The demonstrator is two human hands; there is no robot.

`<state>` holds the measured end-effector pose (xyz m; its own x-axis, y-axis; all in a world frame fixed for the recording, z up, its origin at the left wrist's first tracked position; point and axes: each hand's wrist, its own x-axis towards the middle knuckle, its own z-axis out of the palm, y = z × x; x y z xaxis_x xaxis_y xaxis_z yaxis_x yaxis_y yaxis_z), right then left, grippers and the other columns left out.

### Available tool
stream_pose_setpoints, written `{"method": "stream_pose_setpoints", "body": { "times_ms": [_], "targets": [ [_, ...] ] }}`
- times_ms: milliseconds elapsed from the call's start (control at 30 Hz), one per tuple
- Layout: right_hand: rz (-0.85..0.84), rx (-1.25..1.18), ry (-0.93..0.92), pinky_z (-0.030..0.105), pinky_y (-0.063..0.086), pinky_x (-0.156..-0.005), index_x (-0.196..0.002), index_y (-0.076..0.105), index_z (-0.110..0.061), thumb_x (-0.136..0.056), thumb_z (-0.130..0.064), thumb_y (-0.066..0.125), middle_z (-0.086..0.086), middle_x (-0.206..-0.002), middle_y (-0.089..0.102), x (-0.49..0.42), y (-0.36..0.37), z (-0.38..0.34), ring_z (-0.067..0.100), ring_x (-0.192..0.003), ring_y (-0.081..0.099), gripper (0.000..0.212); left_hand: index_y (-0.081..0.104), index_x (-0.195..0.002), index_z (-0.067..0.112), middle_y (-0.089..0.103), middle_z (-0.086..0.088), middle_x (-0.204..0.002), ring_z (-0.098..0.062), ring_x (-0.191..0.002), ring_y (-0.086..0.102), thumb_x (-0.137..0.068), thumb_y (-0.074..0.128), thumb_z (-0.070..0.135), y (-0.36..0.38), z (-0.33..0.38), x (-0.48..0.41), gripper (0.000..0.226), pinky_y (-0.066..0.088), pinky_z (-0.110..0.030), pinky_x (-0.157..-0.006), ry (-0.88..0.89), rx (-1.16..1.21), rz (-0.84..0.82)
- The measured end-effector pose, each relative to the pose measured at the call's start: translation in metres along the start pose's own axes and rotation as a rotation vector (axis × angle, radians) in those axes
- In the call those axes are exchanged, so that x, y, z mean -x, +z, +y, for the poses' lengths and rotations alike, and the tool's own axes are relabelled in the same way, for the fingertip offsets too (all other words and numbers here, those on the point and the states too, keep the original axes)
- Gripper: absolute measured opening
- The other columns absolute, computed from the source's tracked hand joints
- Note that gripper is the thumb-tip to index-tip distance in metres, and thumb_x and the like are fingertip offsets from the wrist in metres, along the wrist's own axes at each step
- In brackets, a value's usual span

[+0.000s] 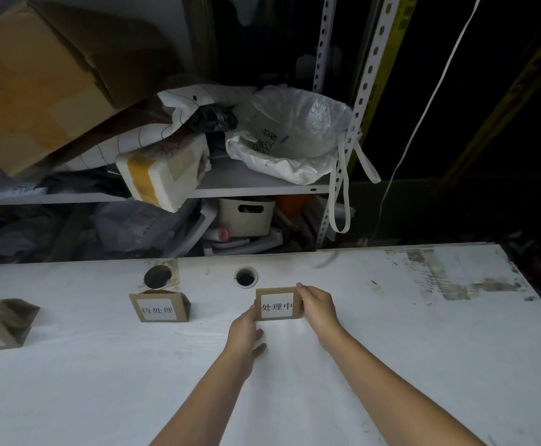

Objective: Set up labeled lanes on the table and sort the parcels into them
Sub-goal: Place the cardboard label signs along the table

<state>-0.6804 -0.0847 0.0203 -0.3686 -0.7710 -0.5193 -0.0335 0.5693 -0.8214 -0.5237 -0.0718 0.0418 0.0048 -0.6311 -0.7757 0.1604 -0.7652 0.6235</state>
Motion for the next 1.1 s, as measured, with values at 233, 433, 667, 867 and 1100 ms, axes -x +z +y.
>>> {"method": "stream_pose_setpoints", "body": {
  "times_ms": [233,433,667,867,1100],
  "targets": [
    [-0.005,0.037,0.002,0.037,0.053,-0.088,-0.092,0.073,-0.013,-0.098,-0.038,0.055,0.003,-0.091,0.075,0.001,-0.003,-0.003,0.020,-0.092,0.069,0.032,0.060,-0.091,0.028,0.057,0.007,-0.106,-0.026,-0.119,0.053,-0.103,0.048,0.042,0.002,0.002,0.001,0.022,0.047,-0.048,-0.105,-0.009,-0.048,-0.009],
    [-0.011,0.084,-0.038,0.033,0.053,-0.086,-0.091,0.071,-0.021,-0.099,-0.039,0.055,-0.004,-0.094,0.072,0.008,-0.008,-0.009,0.020,-0.100,0.067,0.025,0.056,-0.116,0.025,0.051,0.001,-0.123,-0.026,-0.120,0.052,-0.105,0.043,0.037,-0.001,0.005,0.007,0.021,0.046,-0.047,-0.105,-0.043,-0.048,0.012],
    [0.214,0.351,-0.404,0.031,0.045,-0.094,-0.125,0.066,-0.016,-0.100,-0.035,0.055,0.005,-0.127,0.066,0.045,-0.006,-0.034,0.023,-0.118,0.058,0.034,0.048,-0.139,0.019,0.054,0.000,-0.133,-0.021,-0.115,0.058,-0.103,0.045,0.037,-0.057,0.015,0.043,0.041,0.048,-0.042,-0.101,0.029,-0.107,0.012],
    [0.074,0.313,-0.597,0.041,0.049,-0.095,-0.111,0.068,-0.024,-0.098,-0.030,0.057,-0.006,-0.108,0.066,0.101,0.083,-0.074,0.021,-0.109,0.060,0.018,0.055,-0.131,0.018,0.061,-0.001,-0.124,-0.018,-0.105,0.062,-0.102,0.048,0.029,-0.181,0.034,0.082,0.033,0.048,-0.041,-0.101,0.133,-0.046,0.237],
    [-0.214,0.208,-0.536,0.022,0.047,-0.082,-0.110,0.071,-0.017,-0.099,-0.026,0.059,-0.007,-0.102,0.069,0.169,0.258,-0.097,0.008,-0.096,0.062,0.018,0.058,-0.108,0.019,0.059,-0.004,-0.105,-0.022,-0.094,0.056,-0.099,0.047,0.020,-0.349,0.059,0.085,0.013,0.046,-0.034,-0.082,0.256,0.116,0.531]
  ]
}}
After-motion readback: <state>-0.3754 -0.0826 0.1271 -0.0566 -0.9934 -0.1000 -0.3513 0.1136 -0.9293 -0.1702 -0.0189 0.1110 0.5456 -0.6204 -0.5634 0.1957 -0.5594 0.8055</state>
